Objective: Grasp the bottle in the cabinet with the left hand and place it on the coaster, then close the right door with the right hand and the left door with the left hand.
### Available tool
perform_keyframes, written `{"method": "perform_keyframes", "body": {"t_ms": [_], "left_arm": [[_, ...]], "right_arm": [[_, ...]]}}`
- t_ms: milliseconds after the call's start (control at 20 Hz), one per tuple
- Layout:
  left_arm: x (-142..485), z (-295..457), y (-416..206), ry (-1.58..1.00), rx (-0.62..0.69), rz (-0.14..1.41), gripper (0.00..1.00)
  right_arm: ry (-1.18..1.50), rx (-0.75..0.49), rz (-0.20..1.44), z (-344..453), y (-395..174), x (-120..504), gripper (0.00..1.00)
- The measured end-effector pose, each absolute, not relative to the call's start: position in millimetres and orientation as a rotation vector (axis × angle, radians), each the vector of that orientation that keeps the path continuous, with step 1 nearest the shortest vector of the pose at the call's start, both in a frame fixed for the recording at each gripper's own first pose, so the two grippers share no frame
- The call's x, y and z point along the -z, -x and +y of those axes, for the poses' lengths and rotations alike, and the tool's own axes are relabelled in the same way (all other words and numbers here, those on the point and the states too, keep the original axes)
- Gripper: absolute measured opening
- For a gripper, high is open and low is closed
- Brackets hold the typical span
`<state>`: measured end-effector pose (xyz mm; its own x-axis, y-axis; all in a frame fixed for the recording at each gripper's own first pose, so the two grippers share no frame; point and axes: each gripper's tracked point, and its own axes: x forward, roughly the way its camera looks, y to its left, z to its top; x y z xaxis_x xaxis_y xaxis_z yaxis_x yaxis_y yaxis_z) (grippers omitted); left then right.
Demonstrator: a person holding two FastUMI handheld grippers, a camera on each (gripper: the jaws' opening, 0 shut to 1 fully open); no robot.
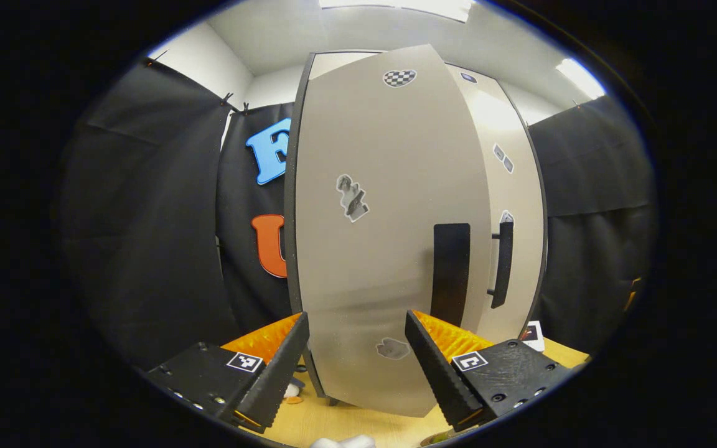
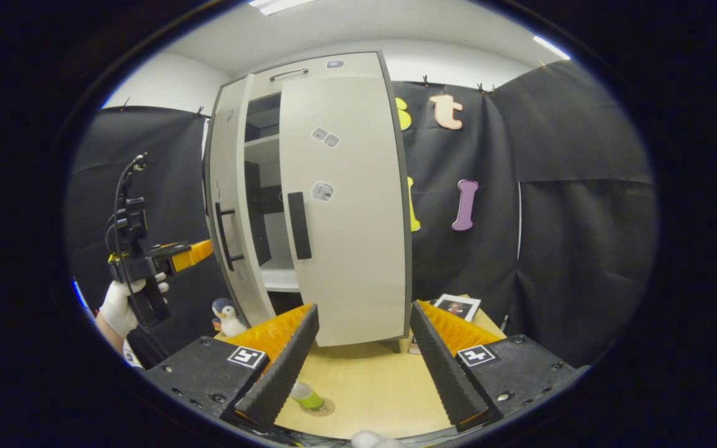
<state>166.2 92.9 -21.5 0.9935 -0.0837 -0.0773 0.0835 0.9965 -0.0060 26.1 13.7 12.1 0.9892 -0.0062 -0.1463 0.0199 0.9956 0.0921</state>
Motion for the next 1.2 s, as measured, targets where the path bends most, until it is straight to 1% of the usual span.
{"method": "perform_keyframes", "body": {"t_ms": [150,200,250,700,900,1150,1200], "left_arm": [[21,94,-152,0.011,0.081,0.082,0.95],[22,93,-146,0.016,0.080,0.084,0.94],[23,91,-139,0.023,0.080,0.089,0.95],[18,92,-70,-0.008,0.068,0.075,0.95],[33,101,-41,0.014,0.004,0.097,0.96],[43,97,-29,-0.010,-0.010,0.112,0.96],[42,94,-30,-0.008,-0.003,0.112,0.96]], "right_arm": [[-0.096,0.019,0.135,13,-27,-14,0.97],[-0.096,0.020,0.131,13,-27,-16,0.95],[-0.095,0.020,0.129,13,-27,-16,0.98],[-0.082,-0.010,0.121,31,-33,-15,0.97],[-0.054,-0.002,0.112,31,-34,-10,0.98],[-0.052,-0.014,0.131,38,-37,0,0.97],[-0.048,-0.013,0.131,38,-37,0,0.95]]}}
